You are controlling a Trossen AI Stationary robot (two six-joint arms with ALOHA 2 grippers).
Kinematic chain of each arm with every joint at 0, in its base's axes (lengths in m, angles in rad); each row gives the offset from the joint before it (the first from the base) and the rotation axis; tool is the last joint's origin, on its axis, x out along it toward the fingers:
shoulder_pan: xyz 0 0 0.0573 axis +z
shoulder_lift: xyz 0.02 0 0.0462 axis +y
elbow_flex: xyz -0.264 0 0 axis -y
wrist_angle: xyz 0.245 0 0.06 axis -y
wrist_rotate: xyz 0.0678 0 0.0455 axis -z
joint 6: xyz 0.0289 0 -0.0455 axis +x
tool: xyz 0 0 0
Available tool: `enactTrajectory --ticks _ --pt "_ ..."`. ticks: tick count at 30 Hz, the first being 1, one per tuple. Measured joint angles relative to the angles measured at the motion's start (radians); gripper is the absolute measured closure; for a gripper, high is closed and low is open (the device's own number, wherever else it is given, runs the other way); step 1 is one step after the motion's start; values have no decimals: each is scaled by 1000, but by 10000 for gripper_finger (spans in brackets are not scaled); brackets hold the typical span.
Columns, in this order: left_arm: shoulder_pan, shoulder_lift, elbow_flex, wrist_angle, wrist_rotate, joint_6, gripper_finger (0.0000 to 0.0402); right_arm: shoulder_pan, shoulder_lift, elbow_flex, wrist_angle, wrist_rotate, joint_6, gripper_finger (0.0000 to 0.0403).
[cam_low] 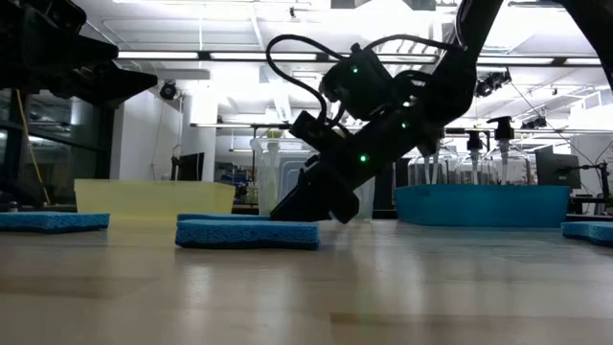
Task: Pick & Place Kitchen Sink Supplies
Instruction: Put the blue sponge into the yellow bin
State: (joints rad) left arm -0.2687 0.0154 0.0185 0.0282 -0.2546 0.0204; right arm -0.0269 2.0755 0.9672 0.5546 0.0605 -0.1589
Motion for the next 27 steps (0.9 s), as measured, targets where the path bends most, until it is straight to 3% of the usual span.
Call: enactTrajectory --ticks 13,27 --pt "0 0 0 0 0 0 20 -27 24 0 42 -30 20 186" --pt "0 0 0 0 0 0 20 -39 24 0 41 -68 1 259"
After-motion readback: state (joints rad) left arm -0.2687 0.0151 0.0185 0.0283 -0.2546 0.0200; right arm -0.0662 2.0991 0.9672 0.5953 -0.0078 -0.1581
